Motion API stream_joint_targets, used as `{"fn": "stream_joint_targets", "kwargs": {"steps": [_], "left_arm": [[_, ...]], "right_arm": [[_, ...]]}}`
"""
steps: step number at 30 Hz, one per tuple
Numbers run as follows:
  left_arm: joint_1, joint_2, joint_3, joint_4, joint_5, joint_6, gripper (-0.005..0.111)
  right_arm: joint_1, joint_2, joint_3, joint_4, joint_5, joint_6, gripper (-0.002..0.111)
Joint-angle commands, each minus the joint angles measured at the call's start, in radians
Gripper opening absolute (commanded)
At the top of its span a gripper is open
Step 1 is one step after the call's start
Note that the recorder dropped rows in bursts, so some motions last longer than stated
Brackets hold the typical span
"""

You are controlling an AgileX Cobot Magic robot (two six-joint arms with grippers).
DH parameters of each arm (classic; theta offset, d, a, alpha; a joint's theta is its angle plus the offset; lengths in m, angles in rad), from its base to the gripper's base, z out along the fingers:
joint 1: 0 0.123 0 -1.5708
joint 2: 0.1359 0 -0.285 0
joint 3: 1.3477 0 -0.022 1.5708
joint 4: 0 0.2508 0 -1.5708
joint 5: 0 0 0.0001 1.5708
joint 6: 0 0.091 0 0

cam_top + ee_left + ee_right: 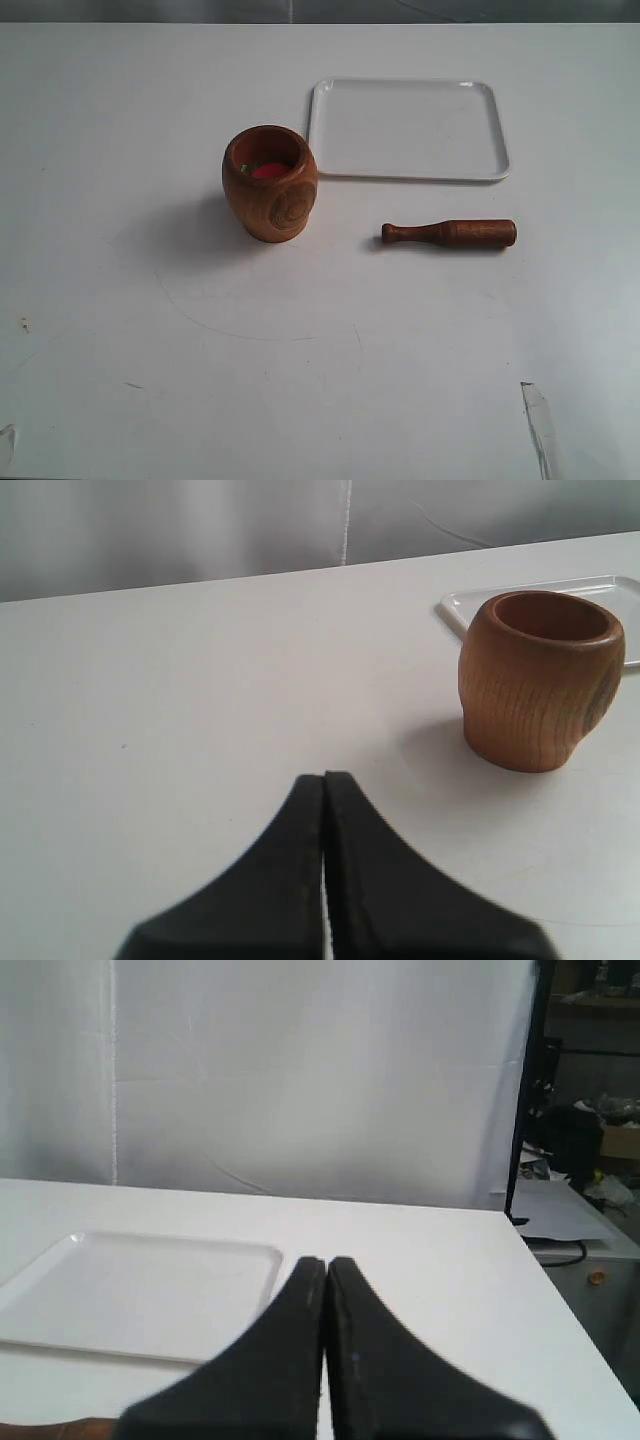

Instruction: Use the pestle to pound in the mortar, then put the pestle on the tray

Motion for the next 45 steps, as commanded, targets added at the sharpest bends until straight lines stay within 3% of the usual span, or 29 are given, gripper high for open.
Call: {"fn": "stream_joint_targets", "kwargs": {"steps": [1, 12, 23, 31, 36, 45], "left_arm": [[-0.008, -0.001, 0.001, -0.007, -0.003, -0.008, 0.000], [-0.008, -0.001, 0.001, -0.007, -0.003, -0.008, 0.000], [-0.008, -0.001, 0.001, -0.007, -0.003, -0.008, 0.000], [-0.008, -0.001, 0.001, -0.007, -0.003, -0.008, 0.000], [-0.008, -0.001, 0.001, -0.007, -0.003, -0.008, 0.000], [-0.008, -0.001, 0.001, -0.007, -0.003, -0.008, 0.000]], "right_arm": [[-0.008, -0.002, 0.003, 0.028, -0.052, -0.002, 0.000], [-0.008, -0.002, 0.003, 0.185, -0.081, -0.002, 0.000], [-0.008, -0.002, 0.003, 0.189, -0.138, 0.003, 0.000], [-0.006, -0.002, -0.006, 0.412, -0.222, 0.005, 0.000], [-0.006, -0.002, -0.176, 0.345, -0.160, 0.002, 0.000], [-0.006, 0.162, -0.626, 0.224, 0.254, -0.212, 0.000]]}}
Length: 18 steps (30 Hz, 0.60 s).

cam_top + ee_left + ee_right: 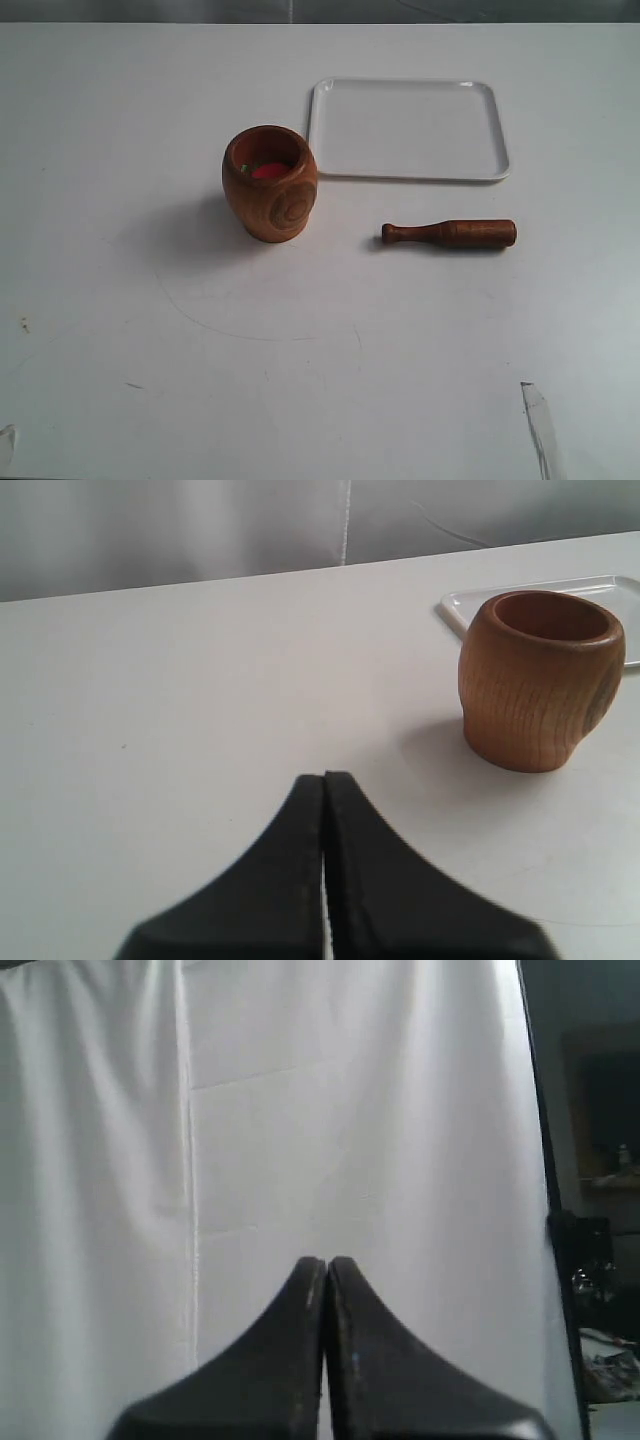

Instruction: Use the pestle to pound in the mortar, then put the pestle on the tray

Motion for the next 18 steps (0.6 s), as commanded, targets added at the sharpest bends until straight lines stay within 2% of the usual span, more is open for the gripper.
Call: {"fn": "stream_joint_targets", "kwargs": {"steps": [1, 6, 13, 18], "left_arm": [[-0.008, -0.001, 0.001, -0.007, -0.003, -0.008, 0.000], [-0.008, -0.001, 0.001, -0.007, -0.003, -0.008, 0.000], [-0.008, -0.001, 0.001, -0.007, -0.003, -0.008, 0.000], [-0.008, -0.001, 0.001, -0.007, -0.003, -0.008, 0.000]], "right_arm": [[-0.006, 0.159, -0.207, -0.032, 0.263, -0.164, 0.000], [-0.006, 0.423, -0.386, -0.015, 0.533, -0.326, 0.000], [0.053, 0.828, -0.529, 0.165, 0.698, -0.589, 0.000], [0.110, 1.107, -0.615, 0.186, 0.838, -0.728, 0.000]]}}
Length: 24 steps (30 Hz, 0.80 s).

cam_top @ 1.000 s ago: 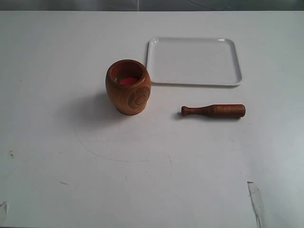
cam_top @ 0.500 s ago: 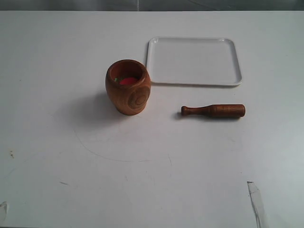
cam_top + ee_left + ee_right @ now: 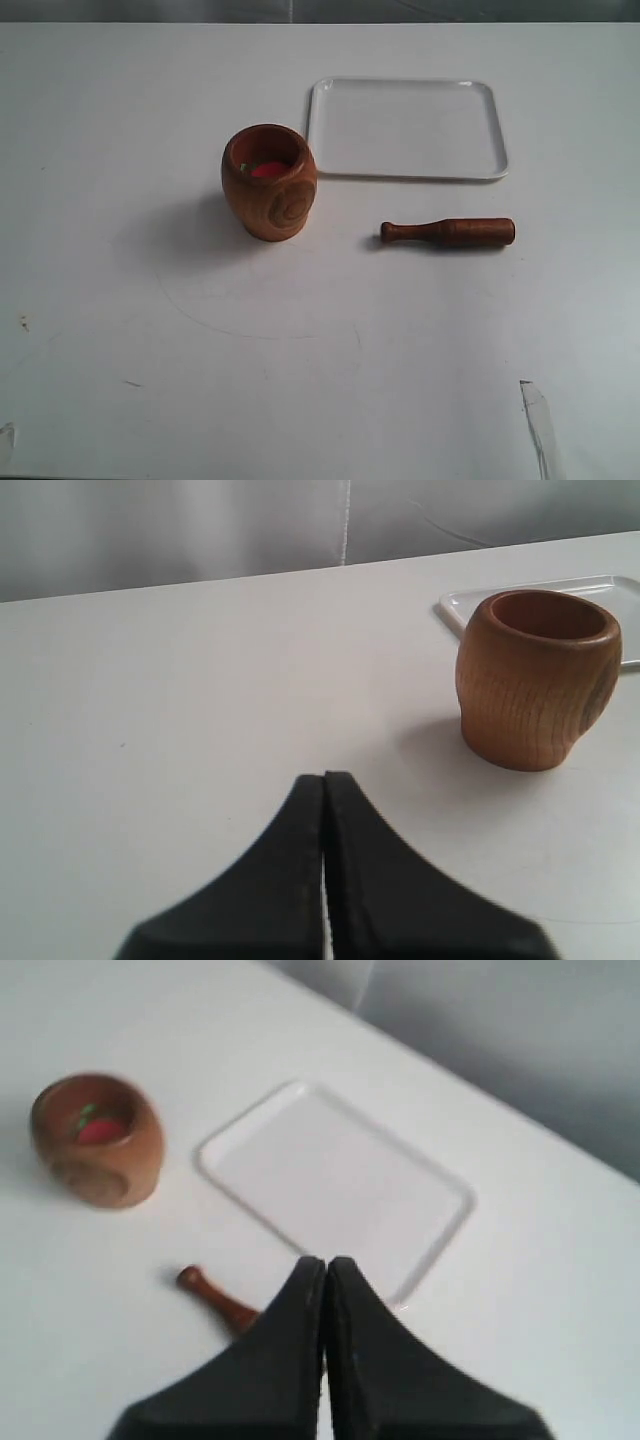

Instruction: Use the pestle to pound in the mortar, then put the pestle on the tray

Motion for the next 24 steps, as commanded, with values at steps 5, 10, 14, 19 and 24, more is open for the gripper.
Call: {"fn": "stream_joint_targets", "kwargs": {"steps": [5, 10, 14, 19, 24], "left_arm": [[-0.008, -0.001, 0.001, -0.007, -0.003, -0.008, 0.000], [-0.008, -0.001, 0.001, -0.007, -0.003, -0.008, 0.000], [-0.008, -0.001, 0.001, -0.007, -0.003, -0.008, 0.000], [-0.008, -0.001, 0.001, -0.007, -0.003, -0.008, 0.000], [-0.008, -0.001, 0.001, -0.007, -0.003, -0.008, 0.000]], "right_arm": [[0.130, 0.435, -0.099, 0.021, 0.123, -0.200, 0.000], [0.246, 0.623, -0.145, -0.084, 0.121, -0.233, 0.000], [0.317, 0.711, -0.150, -0.222, 0.115, -0.231, 0.000], [0.357, 0.802, -0.150, -0.245, 0.115, -0.231, 0.001], [0.362, 0.864, -0.150, -0.278, 0.085, -0.231, 0.020]]}}
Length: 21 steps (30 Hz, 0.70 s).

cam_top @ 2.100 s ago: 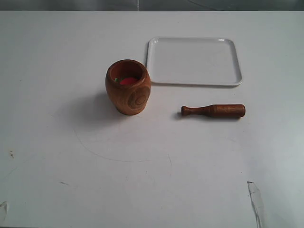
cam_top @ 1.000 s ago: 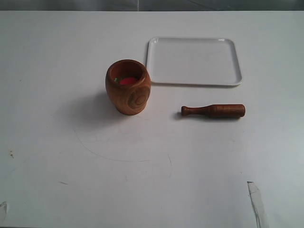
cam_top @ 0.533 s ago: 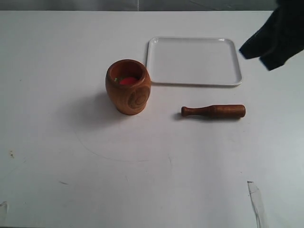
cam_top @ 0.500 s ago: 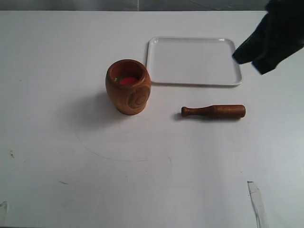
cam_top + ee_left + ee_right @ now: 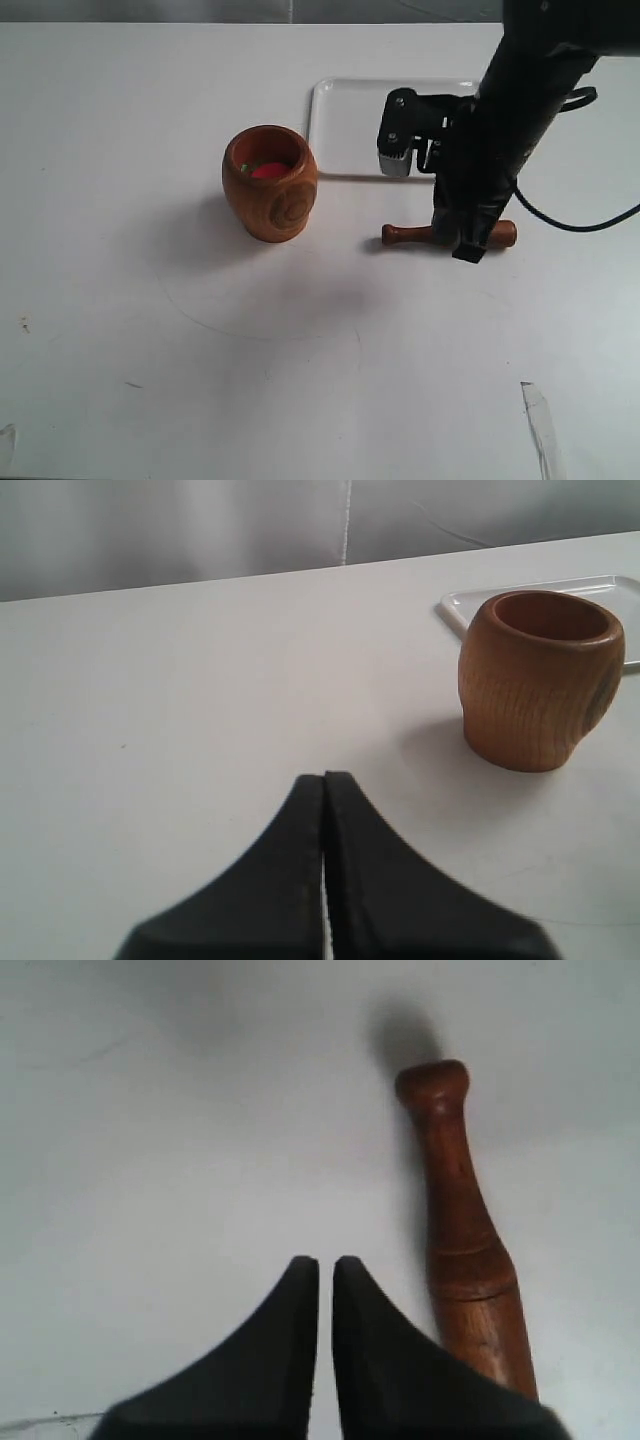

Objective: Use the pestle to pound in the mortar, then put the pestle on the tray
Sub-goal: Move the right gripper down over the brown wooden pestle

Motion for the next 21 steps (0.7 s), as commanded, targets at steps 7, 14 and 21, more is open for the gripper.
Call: {"fn": "stream_joint_targets", "kwargs": {"steps": [7, 14, 21], "left_arm": [[-0.008, -0.001, 0.001, -0.007, -0.003, -0.008, 0.000], [-0.008, -0.001, 0.001, -0.007, -0.003, -0.008, 0.000], [-0.008, -0.001, 0.001, -0.007, -0.003, -0.008, 0.000]], "right_arm": [[0.003, 0.059, -0.009, -0.034, -0.191, -0.008, 0.054], [0.003, 0.104, -0.009, 0.004, -0.233, -0.017, 0.053], [0.019, 0.166, -0.009, 0.015, -0.248, -0.082, 0.052]]}}
